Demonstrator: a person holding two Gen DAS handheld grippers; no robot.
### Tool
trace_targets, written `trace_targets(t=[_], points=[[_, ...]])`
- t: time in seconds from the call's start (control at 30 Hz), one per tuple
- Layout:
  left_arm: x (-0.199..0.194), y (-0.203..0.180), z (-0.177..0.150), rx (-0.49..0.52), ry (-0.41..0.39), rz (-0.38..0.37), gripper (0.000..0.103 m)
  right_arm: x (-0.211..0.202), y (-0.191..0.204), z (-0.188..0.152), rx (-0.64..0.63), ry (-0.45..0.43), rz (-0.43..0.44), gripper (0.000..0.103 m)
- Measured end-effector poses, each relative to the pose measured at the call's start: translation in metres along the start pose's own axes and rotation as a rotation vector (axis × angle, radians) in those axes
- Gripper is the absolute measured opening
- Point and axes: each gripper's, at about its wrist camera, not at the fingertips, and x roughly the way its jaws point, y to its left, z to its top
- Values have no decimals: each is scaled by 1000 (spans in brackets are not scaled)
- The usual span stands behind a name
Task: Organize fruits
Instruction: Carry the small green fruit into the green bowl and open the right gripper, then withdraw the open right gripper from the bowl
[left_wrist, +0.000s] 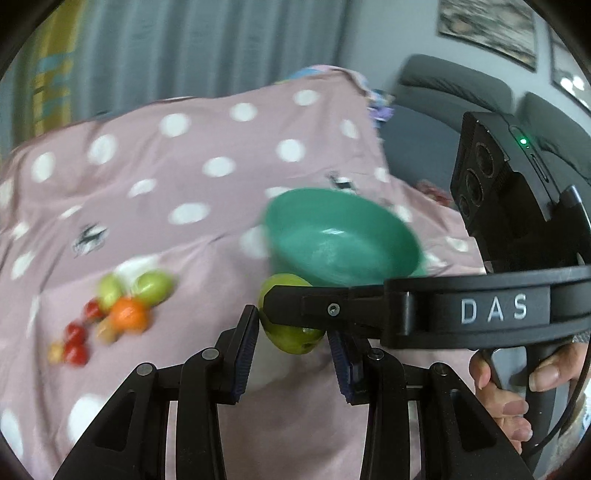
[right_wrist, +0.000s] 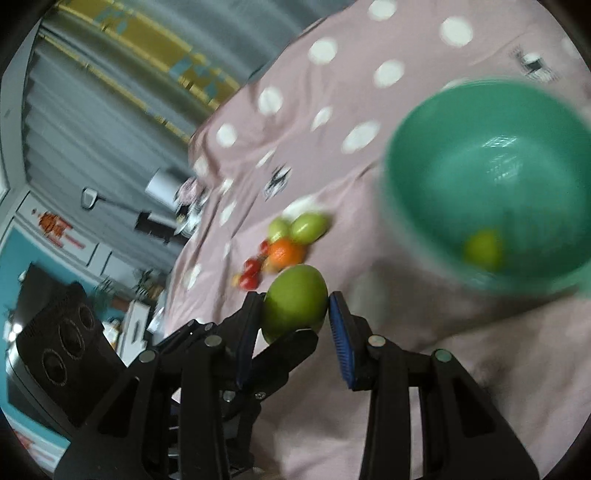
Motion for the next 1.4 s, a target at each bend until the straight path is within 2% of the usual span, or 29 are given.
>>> trace_targets(t=[0.17, 0.23, 0.33, 0.43, 0.5, 0.63, 0.67, 0.7, 0.73, 0.8, 0.9, 0.97, 1.03, 1.07, 1.27, 1.33, 1.4], points=[[43, -34, 36, 63, 11, -78, 38, -39, -37, 30, 27, -101, -117, 38], [66, -45, 48, 79, 37, -77, 38, -42, -53, 42, 50, -113, -162, 37], [100, -60, 60, 129, 69, -59, 38, -38, -75, 62, 87, -107, -213, 37], [128, -59, 65, 95, 116, -86, 38, -31, -94, 74, 108, -95, -254, 37], [137, -57, 65, 63, 124, -89, 38, -27, -102, 77, 127, -82, -253, 37], [137, -55, 63, 58, 137, -56, 38, -19, -98, 77, 72, -66, -267, 40], [137, -54, 64, 58, 149, -49, 43, -18, -96, 76, 55, -59, -284, 42], [138, -52, 64, 60, 170, -37, 48, -17, -95, 75, 39, -58, -299, 48], [139, -50, 63, 58, 181, -22, 60, -18, -92, 75, 15, -62, -317, 55], [135, -45, 60, 57, 174, 28, 76, -17, -86, 74, -27, -56, -350, 61], [117, -41, 54, 58, 112, 66, 86, -23, -75, 71, -47, -65, -373, 82], [103, -40, 53, 72, 91, 81, 96, -31, -62, 67, -86, -80, -416, 85], [81, -37, 49, 89, 67, 108, 97, -32, -51, 64, -107, -74, -452, 97], [73, -34, 48, 90, 56, 103, 97, -35, -44, 59, -115, -76, -473, 99], [14, -2, 27, 28, 43, 28, 98, -39, -15, 30, -133, -94, -448, 103], [-5, 11, 13, 18, 36, 46, 99, -34, -5, 22, -143, -94, -458, 103], [-29, 27, -6, 25, 18, 122, 99, -24, 11, 14, -195, -83, -487, 103]])
